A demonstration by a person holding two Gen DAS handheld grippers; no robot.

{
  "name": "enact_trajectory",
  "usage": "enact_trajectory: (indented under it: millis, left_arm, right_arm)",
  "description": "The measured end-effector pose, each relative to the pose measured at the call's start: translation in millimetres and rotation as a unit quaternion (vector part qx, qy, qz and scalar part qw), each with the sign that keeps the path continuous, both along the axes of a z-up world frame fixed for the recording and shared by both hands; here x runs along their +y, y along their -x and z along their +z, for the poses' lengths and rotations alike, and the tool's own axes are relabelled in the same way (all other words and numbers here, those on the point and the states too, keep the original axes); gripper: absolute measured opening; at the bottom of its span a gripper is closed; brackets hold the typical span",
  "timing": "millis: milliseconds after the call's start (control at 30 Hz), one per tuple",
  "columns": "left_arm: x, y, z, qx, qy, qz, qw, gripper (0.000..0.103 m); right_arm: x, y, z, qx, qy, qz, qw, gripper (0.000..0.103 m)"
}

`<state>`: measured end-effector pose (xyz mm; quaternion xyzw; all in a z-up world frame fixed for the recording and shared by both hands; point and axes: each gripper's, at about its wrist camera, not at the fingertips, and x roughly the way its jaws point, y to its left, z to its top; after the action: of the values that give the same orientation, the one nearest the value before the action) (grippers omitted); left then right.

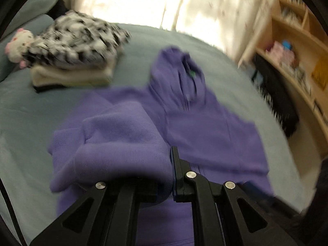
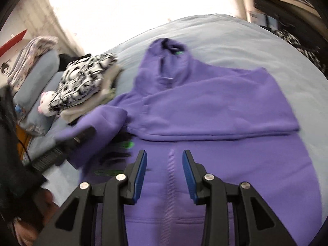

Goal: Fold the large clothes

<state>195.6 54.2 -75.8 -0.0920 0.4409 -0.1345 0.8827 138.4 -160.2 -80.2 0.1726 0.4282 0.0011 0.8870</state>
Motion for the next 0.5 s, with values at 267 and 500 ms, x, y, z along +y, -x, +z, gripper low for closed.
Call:
enact_trajectory:
  millis: [267, 500]
  left_arm:
    - [-24, 5, -38, 0.065, -0.006, -0.032, 0.9974, 0.066]
    - [-5, 11, -24, 0.101, 0.061, -0.043, 0.9921, 0.075]
  right_arm:
    - [-36, 11, -22, 0.023, -0.013, -0.017, 1.000, 0.036]
    - [-28, 12, -19, 0.011, -0.017, 0.008, 1.000, 0.036]
